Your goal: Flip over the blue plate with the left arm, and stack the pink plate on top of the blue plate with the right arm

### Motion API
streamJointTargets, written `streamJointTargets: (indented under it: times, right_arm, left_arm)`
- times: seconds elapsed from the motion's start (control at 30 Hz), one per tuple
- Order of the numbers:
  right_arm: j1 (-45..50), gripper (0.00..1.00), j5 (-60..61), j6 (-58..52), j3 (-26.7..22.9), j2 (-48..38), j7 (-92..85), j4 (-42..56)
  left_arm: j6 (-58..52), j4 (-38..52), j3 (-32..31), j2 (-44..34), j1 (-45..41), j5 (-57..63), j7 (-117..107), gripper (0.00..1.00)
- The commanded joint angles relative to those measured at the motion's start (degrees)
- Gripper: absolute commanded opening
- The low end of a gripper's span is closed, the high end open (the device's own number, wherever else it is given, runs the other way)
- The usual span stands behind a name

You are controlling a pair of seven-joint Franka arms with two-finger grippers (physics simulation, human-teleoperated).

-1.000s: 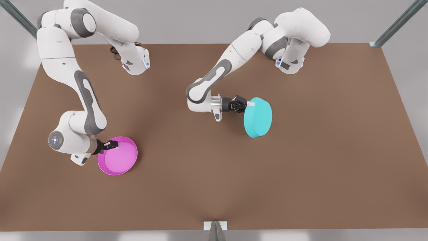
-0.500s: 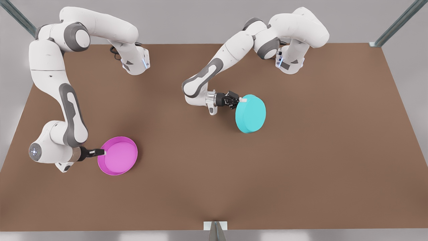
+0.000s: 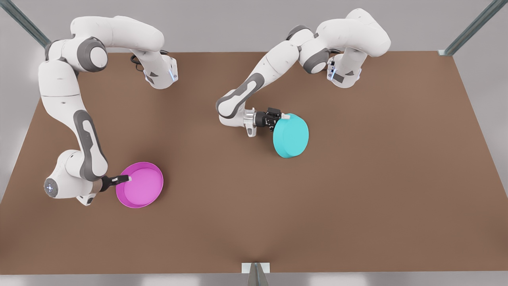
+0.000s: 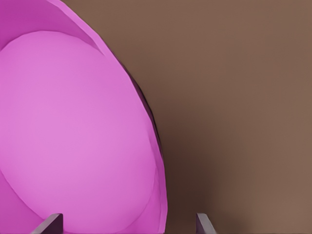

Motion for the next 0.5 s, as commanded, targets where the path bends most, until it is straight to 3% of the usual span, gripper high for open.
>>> streamJointTargets:
  times: [0.0, 0.03, 0.13, 0.23, 0.47]
  right_arm:
    - [0.13, 1.0, 0.51, -0.02, 0.0, 0.07, 0.0, 0.01]
    - [0.13, 1.0, 0.6, -0.02, 0.0, 0.25, -0.08, 0.09]
    - [0.05, 0.76, 0.51, -0.11, 0.0, 0.42, -0.17, 0.27]
    - [-0.22, 0.66, 0.42, -0.11, 0.09, 0.42, -0.17, 0.36]
    - [-0.13, 0.65, 0.51, -0.55, 0.09, 0.34, -0.26, 0.88]
  left_arm:
    - [-0.08, 0.46, -0.53, 0.05, 0.0, -0.56, 0.0, 0.83]
    - [-0.17, 1.26, -0.61, 0.05, 0.0, -2.05, -0.08, 0.83]
    - [-0.26, 3.89, -0.88, 0.05, -0.44, -6.54, 0.0, 0.83]
    - [0.18, 5.83, -1.58, 0.75, -0.36, -7.33, 0.0, 0.83]
    - [0.62, 10.48, -5.27, 1.46, -0.18, -7.42, 0.0, 0.83]
